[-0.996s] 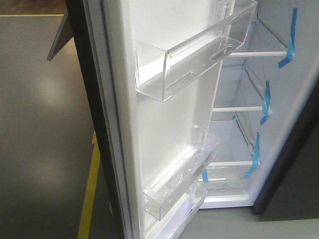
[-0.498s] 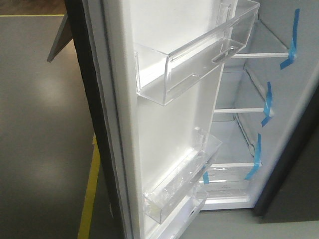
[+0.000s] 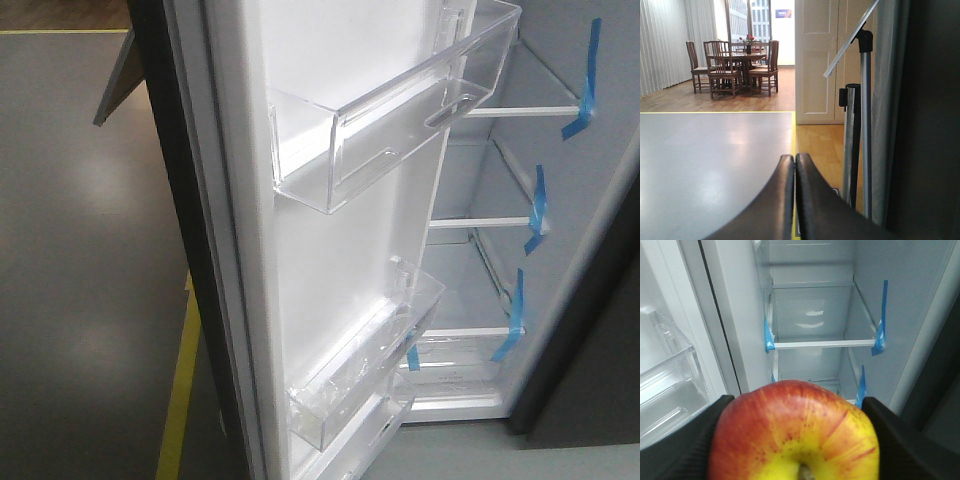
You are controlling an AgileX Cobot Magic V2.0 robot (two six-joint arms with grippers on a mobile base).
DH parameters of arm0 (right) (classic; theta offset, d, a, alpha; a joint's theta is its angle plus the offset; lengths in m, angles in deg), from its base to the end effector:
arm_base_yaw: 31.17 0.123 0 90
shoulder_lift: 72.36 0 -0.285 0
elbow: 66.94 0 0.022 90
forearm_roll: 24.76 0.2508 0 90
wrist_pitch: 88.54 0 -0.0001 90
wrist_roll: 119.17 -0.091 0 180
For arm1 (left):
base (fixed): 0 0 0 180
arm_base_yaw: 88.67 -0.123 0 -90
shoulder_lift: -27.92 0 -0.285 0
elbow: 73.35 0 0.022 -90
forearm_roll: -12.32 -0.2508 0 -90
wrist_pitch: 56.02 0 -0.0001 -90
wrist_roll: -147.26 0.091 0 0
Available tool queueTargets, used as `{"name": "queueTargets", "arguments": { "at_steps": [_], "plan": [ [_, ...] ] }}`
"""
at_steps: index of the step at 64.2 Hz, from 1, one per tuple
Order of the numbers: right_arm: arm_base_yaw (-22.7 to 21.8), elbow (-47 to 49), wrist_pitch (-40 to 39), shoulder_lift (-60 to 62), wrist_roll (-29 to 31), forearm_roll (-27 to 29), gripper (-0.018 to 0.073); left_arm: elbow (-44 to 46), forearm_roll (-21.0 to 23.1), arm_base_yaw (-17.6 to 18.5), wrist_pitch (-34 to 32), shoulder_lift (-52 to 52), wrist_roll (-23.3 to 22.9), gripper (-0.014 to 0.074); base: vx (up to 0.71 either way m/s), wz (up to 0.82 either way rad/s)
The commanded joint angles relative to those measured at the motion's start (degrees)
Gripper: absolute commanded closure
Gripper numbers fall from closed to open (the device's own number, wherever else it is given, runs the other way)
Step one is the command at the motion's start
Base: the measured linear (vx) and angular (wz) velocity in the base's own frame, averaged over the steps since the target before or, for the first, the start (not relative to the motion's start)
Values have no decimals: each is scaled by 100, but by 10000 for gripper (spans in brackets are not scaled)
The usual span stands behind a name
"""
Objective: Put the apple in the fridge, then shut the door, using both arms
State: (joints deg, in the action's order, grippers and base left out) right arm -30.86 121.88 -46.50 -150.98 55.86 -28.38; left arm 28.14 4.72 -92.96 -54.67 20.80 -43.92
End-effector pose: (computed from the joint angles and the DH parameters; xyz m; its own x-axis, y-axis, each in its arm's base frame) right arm 0.2559 -0.0025 0.4758 -0.3694 0.0377 -0.9285 0.0486 0.9986 0.0213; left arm 0.0563 0.0045 0.2041 0.0575 -0.0583 -0.9966 -0.0745 0.9953 -0.0626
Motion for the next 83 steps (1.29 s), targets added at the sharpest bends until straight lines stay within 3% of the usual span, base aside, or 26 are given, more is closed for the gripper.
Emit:
{"name": "queueTargets", "arguments": {
  "at_steps": [1,83],
  "plan": [
    [-21,184,-473,149,13,-69,568,-159,3,28,-427,33,-1,602,0,0],
    [-21,184,-473,149,13,-63,568,-159,3,28,-427,33,-1,602,0,0]
  ]
}}
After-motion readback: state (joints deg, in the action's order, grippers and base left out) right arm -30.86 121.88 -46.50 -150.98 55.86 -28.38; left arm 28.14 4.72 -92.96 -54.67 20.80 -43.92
